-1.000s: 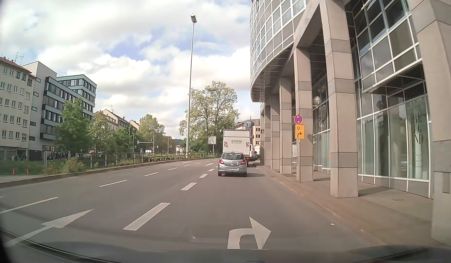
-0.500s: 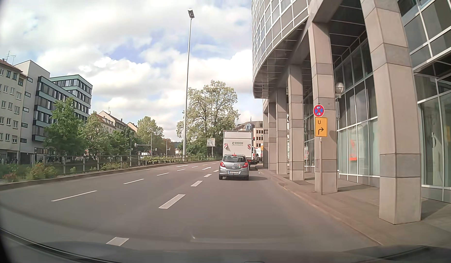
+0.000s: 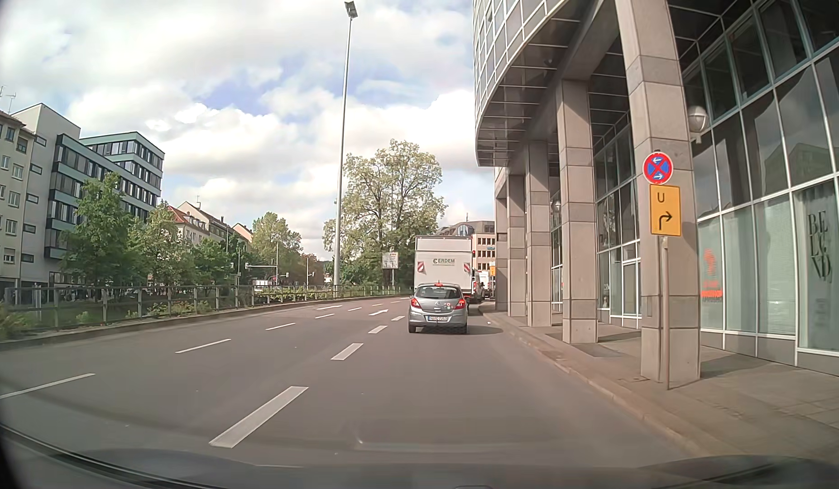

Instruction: Follow the waypoints while adhering to traffic rules and regulations

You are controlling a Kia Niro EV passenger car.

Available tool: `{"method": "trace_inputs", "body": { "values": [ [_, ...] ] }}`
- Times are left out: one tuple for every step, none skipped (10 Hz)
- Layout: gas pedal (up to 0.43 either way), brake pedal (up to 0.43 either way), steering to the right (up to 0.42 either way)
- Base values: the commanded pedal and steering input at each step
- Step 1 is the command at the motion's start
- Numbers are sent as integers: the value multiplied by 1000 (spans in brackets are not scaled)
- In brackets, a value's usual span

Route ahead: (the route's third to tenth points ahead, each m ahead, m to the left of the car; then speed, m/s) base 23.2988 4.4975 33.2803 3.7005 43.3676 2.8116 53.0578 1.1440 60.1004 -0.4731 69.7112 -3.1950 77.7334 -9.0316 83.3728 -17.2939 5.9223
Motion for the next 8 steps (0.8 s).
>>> {"method": "trace_inputs", "body": {
  "values": [
    [0,0,0],
    [0,0,0],
    [0,0,0],
    [0,0,0],
    [0,0,0],
    [0,0,0],
    [0,0,0],
    [0,0,0]
  ]
}}
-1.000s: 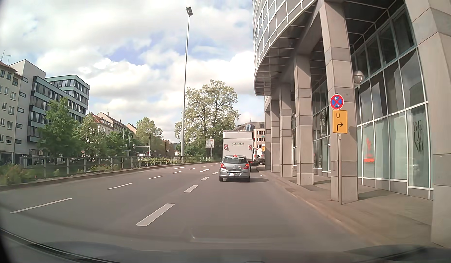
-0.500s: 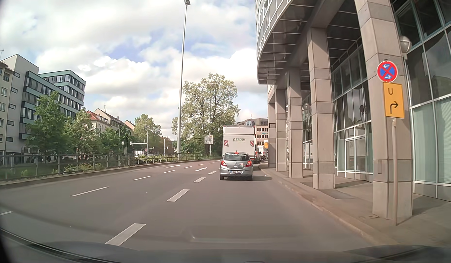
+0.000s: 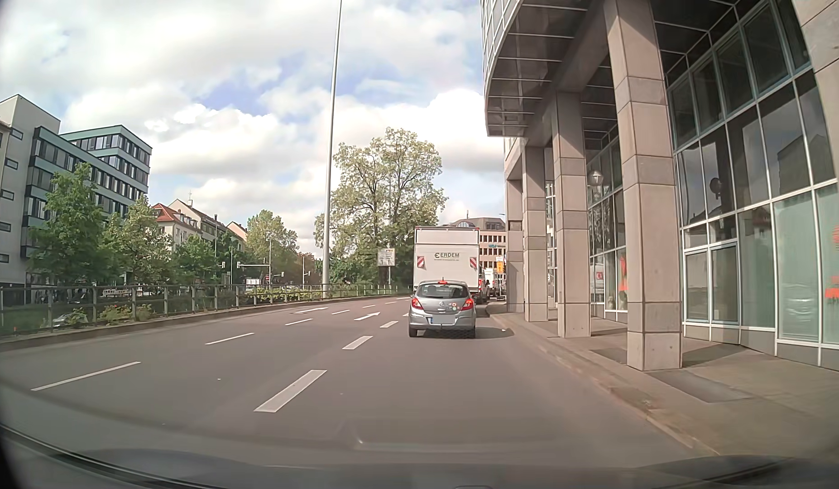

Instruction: Follow the waypoints while adhering to traffic rules and regulations

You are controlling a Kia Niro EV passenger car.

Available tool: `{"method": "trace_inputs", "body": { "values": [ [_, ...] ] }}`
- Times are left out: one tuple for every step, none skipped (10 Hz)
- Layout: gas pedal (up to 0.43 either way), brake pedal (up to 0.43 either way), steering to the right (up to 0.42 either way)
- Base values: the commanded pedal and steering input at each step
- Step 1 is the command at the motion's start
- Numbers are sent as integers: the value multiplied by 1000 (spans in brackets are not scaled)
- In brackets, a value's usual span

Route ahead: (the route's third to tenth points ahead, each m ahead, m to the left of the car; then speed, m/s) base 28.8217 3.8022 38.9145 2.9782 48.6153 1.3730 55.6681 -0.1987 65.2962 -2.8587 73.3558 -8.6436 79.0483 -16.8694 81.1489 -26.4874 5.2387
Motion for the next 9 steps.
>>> {"method": "trace_inputs", "body": {
  "values": [
    [0,0,0],
    [0,37,0],
    [0,73,-1],
    [0,98,-1],
    [0,110,0],
    [0,116,-1],
    [0,122,0],
    [0,122,7],
    [0,122,7]
  ]
}}
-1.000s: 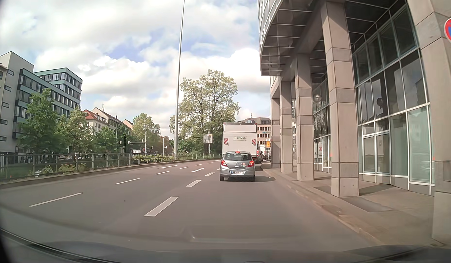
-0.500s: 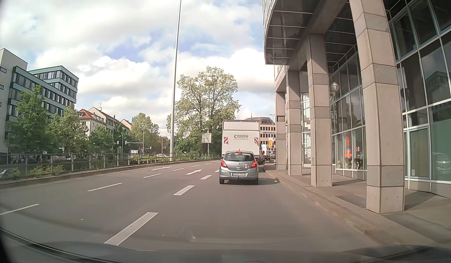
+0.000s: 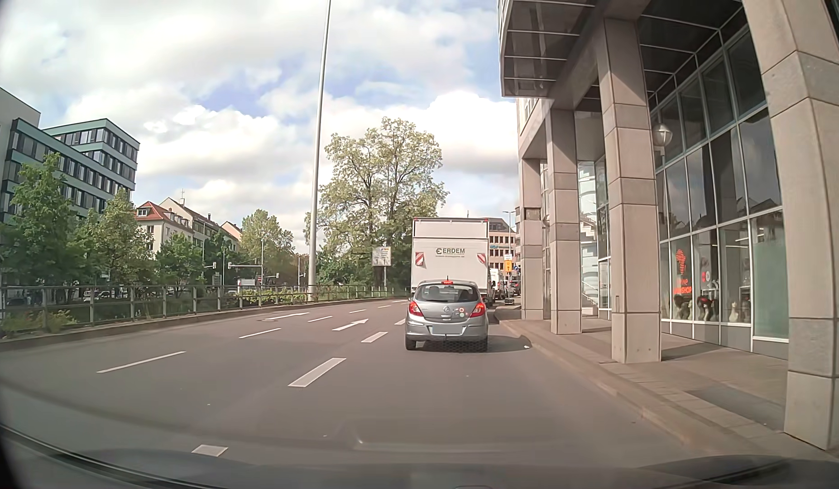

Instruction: Follow the waypoints while adhering to traffic rules and regulations

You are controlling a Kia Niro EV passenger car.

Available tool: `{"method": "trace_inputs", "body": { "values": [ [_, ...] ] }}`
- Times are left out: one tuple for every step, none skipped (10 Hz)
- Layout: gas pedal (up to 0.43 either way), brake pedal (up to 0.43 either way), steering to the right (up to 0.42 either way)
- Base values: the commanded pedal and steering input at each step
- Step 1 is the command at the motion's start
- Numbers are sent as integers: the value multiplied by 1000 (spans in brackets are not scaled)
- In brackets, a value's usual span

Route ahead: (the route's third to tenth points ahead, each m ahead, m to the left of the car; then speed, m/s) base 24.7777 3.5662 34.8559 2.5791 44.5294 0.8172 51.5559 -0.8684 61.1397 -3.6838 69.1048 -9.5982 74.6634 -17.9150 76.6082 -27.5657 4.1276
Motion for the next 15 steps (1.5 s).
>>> {"method": "trace_inputs", "body": {
  "values": [
    [0,122,6],
    [0,122,4],
    [0,116,4],
    [0,116,4],
    [0,104,4],
    [0,104,4],
    [0,98,5],
    [0,91,8],
    [0,91,9],
    [0,85,9],
    [0,91,9],
    [0,85,11],
    [0,91,11],
    [0,85,11],
    [0,85,12]
  ]
}}
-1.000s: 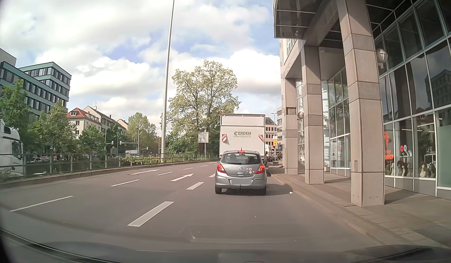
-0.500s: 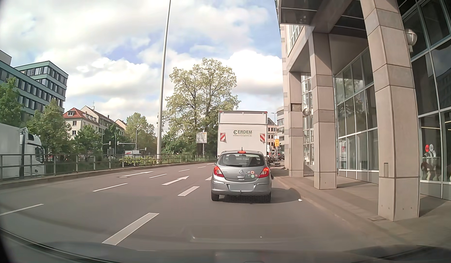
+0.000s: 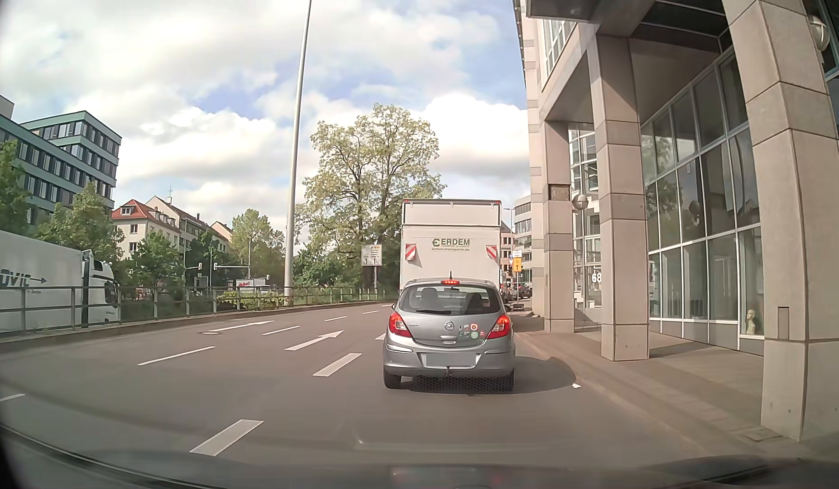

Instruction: Follow the waypoints while adhering to traffic rules and regulations

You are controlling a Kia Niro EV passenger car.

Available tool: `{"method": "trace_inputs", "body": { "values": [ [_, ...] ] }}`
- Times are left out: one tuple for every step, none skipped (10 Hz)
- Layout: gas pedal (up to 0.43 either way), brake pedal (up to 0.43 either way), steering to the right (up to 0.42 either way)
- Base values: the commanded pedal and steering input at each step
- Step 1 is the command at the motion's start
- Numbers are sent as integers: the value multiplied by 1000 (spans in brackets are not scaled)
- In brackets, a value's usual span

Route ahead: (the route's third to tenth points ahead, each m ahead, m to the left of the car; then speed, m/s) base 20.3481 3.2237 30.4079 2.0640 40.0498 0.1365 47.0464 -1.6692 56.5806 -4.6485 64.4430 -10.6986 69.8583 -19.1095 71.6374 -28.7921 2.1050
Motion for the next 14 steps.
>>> {"method": "trace_inputs", "body": {
  "values": [
    [0,85,12],
    [0,79,12],
    [0,79,12],
    [0,91,11],
    [0,104,11],
    [0,104,10],
    [0,104,9],
    [0,104,9],
    [0,104,8],
    [0,110,8],
    [0,110,8],
    [0,110,8],
    [0,91,8],
    [0,104,8]
  ]
}}
